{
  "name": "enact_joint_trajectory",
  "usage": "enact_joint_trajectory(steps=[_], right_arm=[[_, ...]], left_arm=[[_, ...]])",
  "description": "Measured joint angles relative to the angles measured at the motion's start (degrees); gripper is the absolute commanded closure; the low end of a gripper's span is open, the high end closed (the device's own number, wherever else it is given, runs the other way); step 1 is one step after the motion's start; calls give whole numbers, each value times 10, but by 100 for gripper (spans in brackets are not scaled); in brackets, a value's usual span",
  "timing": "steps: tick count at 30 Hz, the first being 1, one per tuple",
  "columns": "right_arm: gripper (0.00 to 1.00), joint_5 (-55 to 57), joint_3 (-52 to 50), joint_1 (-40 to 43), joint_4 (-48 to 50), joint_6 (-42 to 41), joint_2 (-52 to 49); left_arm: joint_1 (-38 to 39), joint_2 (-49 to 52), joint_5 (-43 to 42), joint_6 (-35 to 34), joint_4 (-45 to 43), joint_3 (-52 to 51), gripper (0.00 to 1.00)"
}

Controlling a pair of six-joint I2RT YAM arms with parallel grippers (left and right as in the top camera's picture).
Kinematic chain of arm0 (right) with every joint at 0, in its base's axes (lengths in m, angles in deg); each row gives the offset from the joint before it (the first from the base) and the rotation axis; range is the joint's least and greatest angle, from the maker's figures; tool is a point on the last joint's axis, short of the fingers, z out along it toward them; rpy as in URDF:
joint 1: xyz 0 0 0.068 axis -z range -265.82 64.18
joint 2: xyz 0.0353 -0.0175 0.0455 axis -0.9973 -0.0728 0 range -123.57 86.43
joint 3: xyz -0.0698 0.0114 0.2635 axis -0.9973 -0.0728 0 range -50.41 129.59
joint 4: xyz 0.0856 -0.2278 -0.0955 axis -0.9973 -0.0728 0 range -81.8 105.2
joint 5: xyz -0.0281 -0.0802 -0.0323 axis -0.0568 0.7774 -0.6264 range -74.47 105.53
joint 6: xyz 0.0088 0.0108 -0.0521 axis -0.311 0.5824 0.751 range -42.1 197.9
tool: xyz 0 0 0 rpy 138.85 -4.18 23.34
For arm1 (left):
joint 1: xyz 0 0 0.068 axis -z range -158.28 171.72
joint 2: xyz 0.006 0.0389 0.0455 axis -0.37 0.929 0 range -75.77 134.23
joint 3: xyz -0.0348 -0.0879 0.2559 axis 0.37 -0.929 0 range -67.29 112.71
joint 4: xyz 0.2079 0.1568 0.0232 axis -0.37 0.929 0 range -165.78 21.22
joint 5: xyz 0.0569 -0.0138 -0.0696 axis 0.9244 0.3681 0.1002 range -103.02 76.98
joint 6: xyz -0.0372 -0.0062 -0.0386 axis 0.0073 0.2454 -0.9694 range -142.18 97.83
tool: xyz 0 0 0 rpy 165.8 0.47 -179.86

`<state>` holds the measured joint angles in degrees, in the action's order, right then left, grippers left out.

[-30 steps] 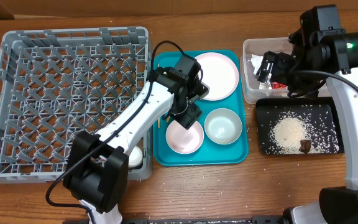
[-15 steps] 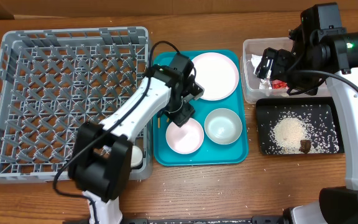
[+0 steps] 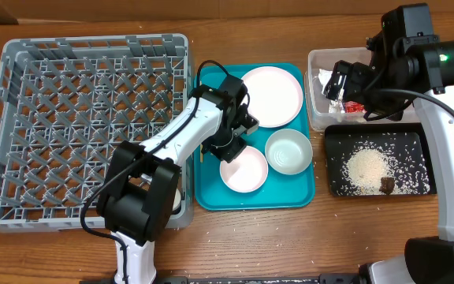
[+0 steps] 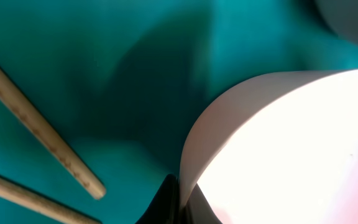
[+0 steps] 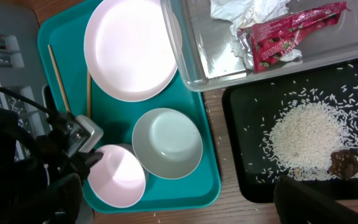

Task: Sort waste into correct bins and load items into the dishwasher
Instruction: 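Reach the left gripper to the teal tray and grasp the pink bowl, then carry the pink bowl left and set it upright in the rack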

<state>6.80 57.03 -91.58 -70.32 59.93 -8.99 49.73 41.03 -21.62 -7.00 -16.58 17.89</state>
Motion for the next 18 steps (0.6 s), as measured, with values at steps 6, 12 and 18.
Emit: enact_joint_trajectory(steps=[6, 12, 18], right_arm=[[0, 0, 0, 0, 0, 0, 0], [0, 0, 0, 0, 0, 0, 0], [0, 0, 0, 0, 0, 0, 0]], left_arm=[[0, 0, 3, 0, 99, 59, 96], [-20, -21, 27, -30, 151, 167, 96], [-82, -127, 183, -152, 145, 207, 96]])
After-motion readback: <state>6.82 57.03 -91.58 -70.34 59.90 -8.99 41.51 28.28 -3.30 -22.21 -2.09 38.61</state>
